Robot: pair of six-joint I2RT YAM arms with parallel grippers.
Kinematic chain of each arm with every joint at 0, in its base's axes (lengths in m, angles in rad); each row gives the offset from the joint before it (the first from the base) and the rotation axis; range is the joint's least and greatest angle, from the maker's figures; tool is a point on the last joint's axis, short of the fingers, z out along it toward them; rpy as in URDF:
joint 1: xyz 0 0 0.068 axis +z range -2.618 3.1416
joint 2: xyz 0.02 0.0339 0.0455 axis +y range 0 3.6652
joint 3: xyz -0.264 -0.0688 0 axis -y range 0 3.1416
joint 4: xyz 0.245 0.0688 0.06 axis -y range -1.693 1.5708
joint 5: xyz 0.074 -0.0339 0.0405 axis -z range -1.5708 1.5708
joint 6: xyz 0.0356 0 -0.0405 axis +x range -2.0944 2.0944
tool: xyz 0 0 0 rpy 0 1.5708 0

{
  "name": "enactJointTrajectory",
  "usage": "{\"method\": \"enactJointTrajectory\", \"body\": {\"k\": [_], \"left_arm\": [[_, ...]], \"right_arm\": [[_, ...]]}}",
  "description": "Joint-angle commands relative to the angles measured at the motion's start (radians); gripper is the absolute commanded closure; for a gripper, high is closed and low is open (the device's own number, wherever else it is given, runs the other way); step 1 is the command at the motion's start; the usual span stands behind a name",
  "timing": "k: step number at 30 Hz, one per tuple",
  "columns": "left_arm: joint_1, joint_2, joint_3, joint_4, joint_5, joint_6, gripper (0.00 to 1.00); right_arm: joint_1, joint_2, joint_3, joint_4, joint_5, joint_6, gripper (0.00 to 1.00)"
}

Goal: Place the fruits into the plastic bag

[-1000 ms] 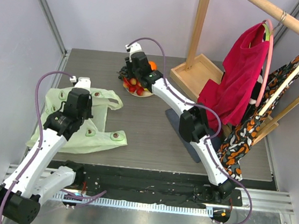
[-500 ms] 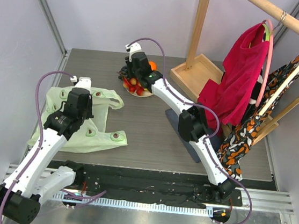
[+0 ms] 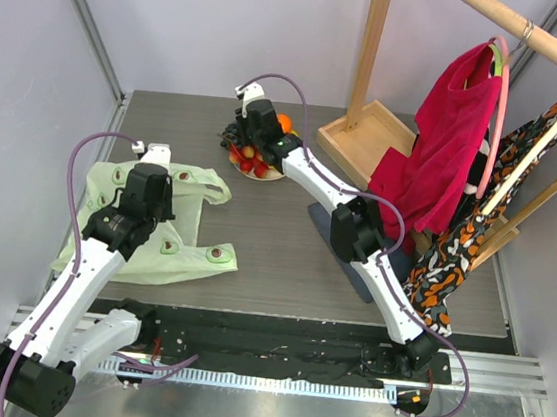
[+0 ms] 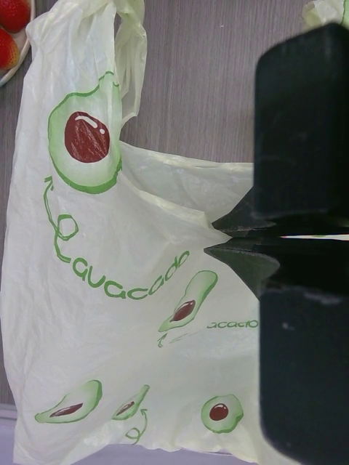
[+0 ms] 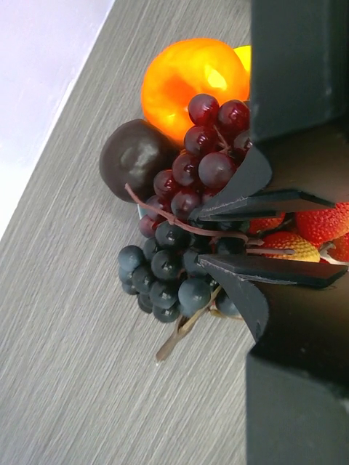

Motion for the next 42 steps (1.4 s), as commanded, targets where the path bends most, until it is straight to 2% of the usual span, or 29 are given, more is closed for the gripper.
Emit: {"method": "enactJointTrajectory", "body": {"k": [1, 5, 11, 17, 26, 35, 42], "left_arm": [[0.006, -0.003, 0.001, 0.043, 0.008, -0.001, 1.00], [0.006, -0.003, 0.001, 0.046, 0.008, 0.001, 1.00], [0.007, 0.003, 0.001, 0.046, 0.006, 0.002, 1.00], [0.006, 0.003, 0.001, 0.048, 0.005, 0.004, 1.00], [0.007, -0.001, -0.001, 0.048, 0.005, 0.004, 1.00], [0.006, -0.006, -0.002, 0.050, 0.006, 0.004, 1.00], [0.007, -0.007, -0.002, 0.050, 0.009, 0.002, 1.00]], "right_arm": [[-0.003, 0.002, 0.051, 0.048, -0.001, -0.012, 0.68], [-0.004, 0.005, 0.054, 0.054, 0.001, -0.014, 0.69], [-0.004, -0.012, 0.036, 0.076, -0.007, -0.020, 0.80], [0.002, -0.090, -0.070, 0.152, -0.010, -0.024, 0.99], [0.029, -0.173, -0.144, 0.289, 0.004, 0.002, 0.99], [0.049, -0.146, -0.098, 0.353, 0.054, 0.002, 0.99], [0.051, -0.132, -0.096, 0.476, 0.091, 0.049, 0.99]]}}
